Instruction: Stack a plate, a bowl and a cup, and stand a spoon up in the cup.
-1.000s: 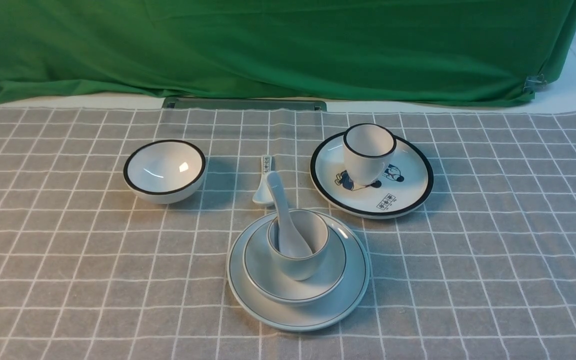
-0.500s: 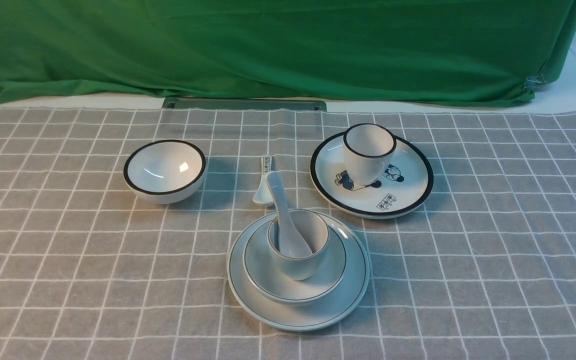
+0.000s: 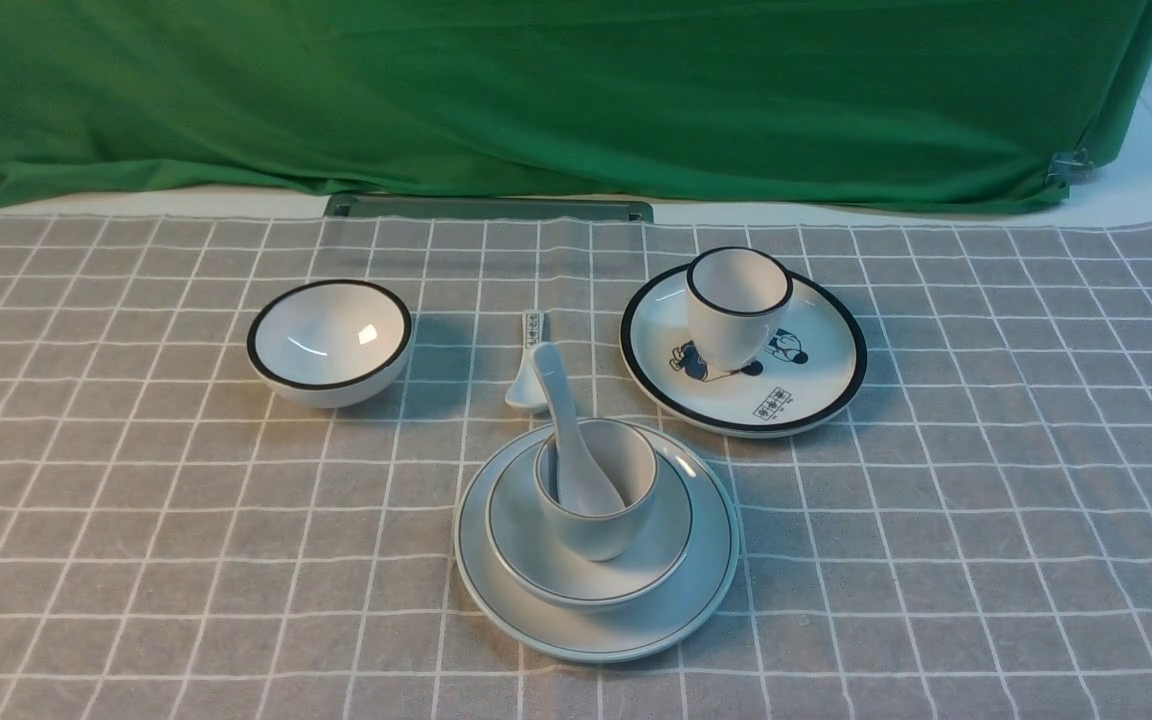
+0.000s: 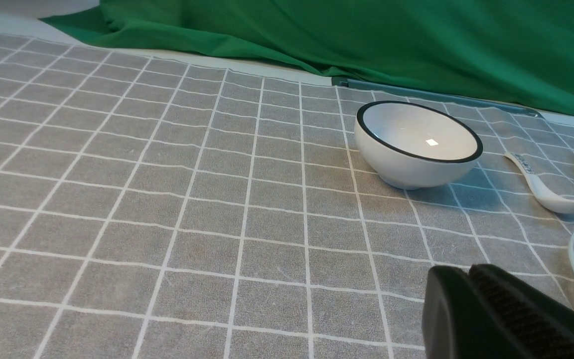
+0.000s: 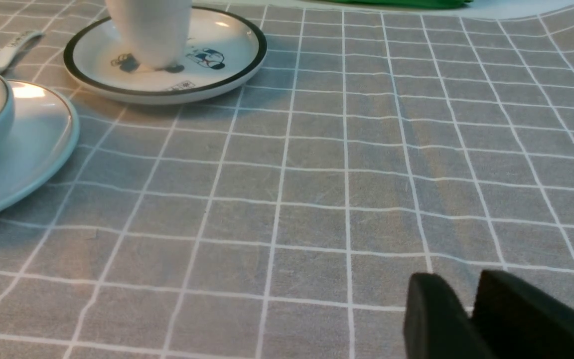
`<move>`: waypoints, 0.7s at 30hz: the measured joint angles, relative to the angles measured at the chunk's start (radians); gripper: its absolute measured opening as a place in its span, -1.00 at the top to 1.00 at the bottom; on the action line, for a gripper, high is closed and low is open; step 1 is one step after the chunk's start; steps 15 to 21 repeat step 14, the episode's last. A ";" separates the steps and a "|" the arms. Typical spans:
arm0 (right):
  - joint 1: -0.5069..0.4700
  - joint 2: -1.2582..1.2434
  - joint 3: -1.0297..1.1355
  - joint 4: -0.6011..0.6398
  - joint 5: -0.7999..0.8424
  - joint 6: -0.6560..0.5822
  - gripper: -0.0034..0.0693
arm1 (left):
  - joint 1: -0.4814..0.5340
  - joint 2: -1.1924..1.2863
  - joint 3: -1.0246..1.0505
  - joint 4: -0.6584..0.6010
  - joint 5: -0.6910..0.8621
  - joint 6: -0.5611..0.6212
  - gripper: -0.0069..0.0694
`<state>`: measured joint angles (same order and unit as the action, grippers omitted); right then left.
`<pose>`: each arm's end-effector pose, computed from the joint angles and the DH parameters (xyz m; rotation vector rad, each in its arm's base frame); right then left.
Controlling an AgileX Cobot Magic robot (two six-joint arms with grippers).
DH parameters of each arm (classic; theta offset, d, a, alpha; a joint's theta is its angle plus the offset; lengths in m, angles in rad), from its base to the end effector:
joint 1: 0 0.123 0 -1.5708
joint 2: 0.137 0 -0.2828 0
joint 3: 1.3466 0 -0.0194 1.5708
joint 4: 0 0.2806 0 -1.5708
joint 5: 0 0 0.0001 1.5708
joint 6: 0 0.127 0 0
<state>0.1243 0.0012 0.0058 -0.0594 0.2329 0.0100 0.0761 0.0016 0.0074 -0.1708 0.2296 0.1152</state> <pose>0.1228 0.0136 0.1844 -0.1380 1.7178 0.0448 0.1237 0.0045 0.1845 -0.0807 1.7170 -0.0148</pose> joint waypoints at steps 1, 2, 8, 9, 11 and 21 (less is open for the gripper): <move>0.000 0.000 0.000 0.000 0.000 0.000 0.41 | 0.000 0.000 0.000 0.000 0.000 0.000 0.79; 0.000 0.000 0.000 0.000 0.000 0.000 0.41 | 0.000 0.000 0.000 0.000 0.000 0.000 0.79; 0.000 0.000 0.000 0.000 0.000 0.000 0.38 | 0.000 0.000 0.000 0.000 0.000 0.000 0.79; 0.000 0.000 0.000 0.000 0.000 0.000 0.38 | 0.000 0.000 0.000 0.000 0.000 0.000 0.79; 0.000 0.000 0.000 0.000 0.000 0.000 0.37 | 0.000 0.000 0.000 0.000 0.000 0.000 0.79; 0.000 0.000 0.000 0.000 0.000 0.000 0.37 | 0.000 0.000 0.000 0.000 0.000 0.000 0.79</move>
